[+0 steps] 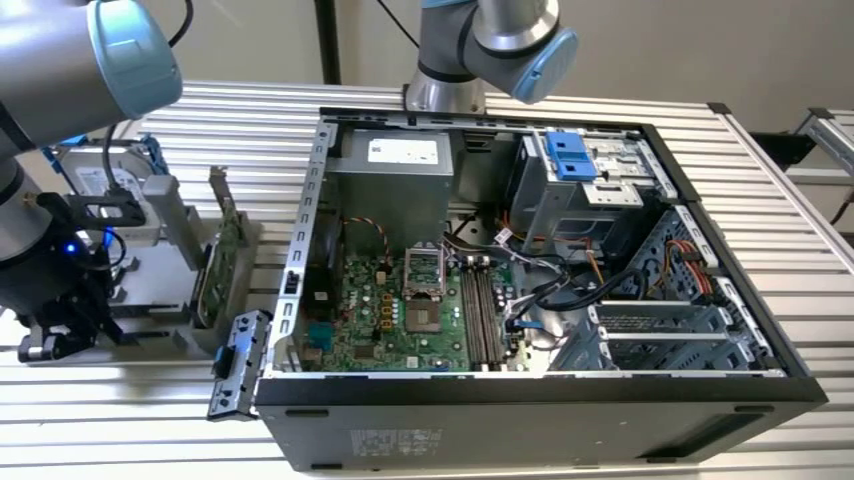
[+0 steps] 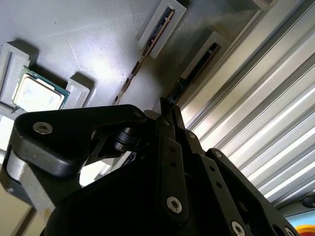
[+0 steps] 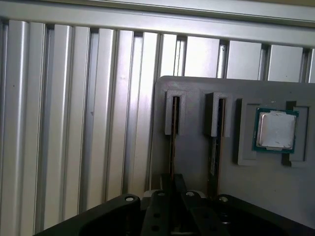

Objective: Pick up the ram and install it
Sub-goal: 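Insert the ram into the slot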

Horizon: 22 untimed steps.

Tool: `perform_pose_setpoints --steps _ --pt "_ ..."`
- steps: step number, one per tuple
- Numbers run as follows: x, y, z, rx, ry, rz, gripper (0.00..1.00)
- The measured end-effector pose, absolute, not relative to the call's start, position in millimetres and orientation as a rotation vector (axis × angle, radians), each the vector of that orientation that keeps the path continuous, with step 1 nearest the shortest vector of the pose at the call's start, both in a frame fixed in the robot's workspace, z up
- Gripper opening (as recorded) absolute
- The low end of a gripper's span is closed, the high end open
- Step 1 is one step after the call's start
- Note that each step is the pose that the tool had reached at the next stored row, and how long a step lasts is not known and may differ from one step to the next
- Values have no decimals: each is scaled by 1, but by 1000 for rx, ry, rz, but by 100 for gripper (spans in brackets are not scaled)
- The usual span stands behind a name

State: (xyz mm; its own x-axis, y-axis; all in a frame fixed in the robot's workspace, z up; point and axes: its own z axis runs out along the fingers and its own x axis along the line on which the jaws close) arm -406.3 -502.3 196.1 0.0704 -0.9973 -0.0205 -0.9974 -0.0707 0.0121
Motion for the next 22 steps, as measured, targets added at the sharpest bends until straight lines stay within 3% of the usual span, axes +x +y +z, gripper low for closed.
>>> perform_pose_setpoints --steps 22 --pt "-406 -502 214 -2295 2138 36 0"
